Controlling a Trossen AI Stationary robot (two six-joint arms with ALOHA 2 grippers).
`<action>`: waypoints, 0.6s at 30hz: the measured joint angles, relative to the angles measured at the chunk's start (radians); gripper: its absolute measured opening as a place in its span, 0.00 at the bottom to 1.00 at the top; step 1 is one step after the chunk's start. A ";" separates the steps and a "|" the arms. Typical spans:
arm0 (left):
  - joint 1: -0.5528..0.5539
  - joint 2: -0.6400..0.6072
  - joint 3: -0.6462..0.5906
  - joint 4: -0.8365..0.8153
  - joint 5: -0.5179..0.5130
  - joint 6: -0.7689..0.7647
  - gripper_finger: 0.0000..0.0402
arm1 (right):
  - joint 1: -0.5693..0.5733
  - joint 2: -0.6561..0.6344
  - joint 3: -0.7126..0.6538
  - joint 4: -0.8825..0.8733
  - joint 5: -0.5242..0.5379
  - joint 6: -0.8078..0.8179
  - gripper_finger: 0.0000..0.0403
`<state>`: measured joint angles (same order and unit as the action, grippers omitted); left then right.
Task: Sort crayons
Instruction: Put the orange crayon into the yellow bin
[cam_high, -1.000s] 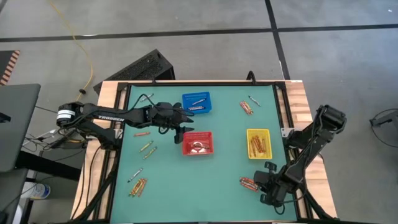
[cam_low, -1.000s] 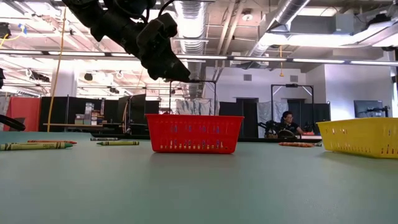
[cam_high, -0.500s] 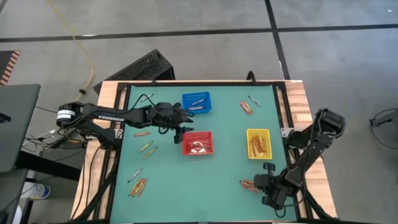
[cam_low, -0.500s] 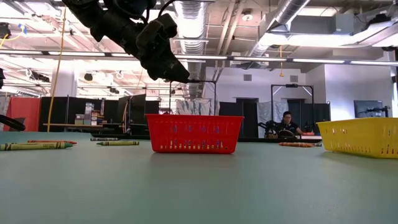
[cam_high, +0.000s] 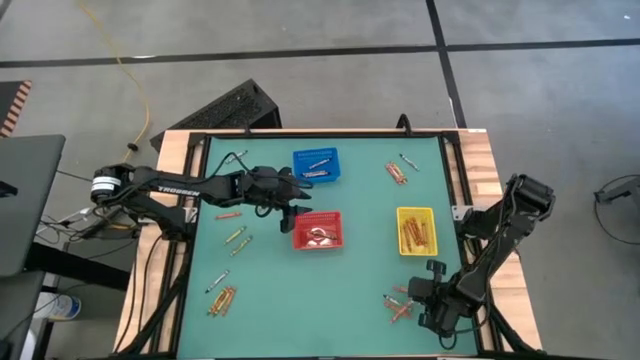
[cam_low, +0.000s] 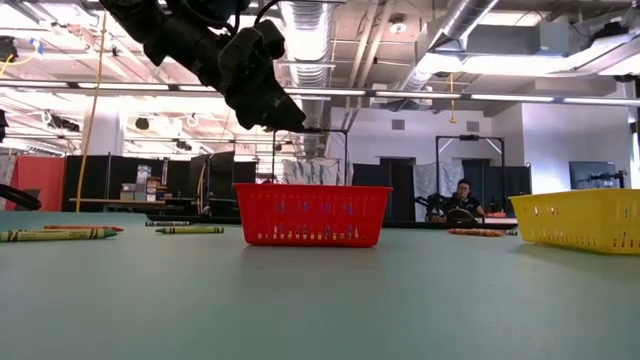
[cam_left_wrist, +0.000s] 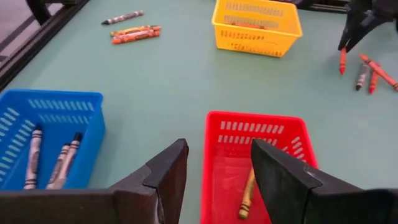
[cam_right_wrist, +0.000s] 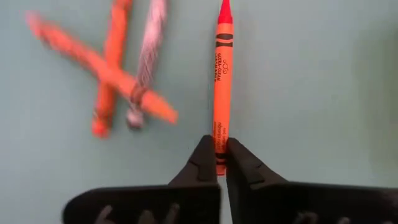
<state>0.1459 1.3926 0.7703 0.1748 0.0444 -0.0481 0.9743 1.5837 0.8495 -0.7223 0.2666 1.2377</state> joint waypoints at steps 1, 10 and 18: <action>-0.008 0.000 -0.004 0.005 0.000 -0.003 0.42 | -0.012 -0.015 0.003 -0.003 0.007 0.011 0.02; -0.130 0.000 -0.048 -0.015 -0.081 -0.025 0.42 | -0.103 -0.136 0.004 -0.029 0.036 0.021 0.01; -0.250 -0.010 -0.102 -0.026 -0.146 -0.015 0.42 | -0.115 -0.242 0.096 -0.142 0.097 0.011 0.01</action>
<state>-0.1044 1.3823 0.6682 0.1484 -0.1020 -0.0631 0.8598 1.3420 0.9456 -0.8640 0.3641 1.2488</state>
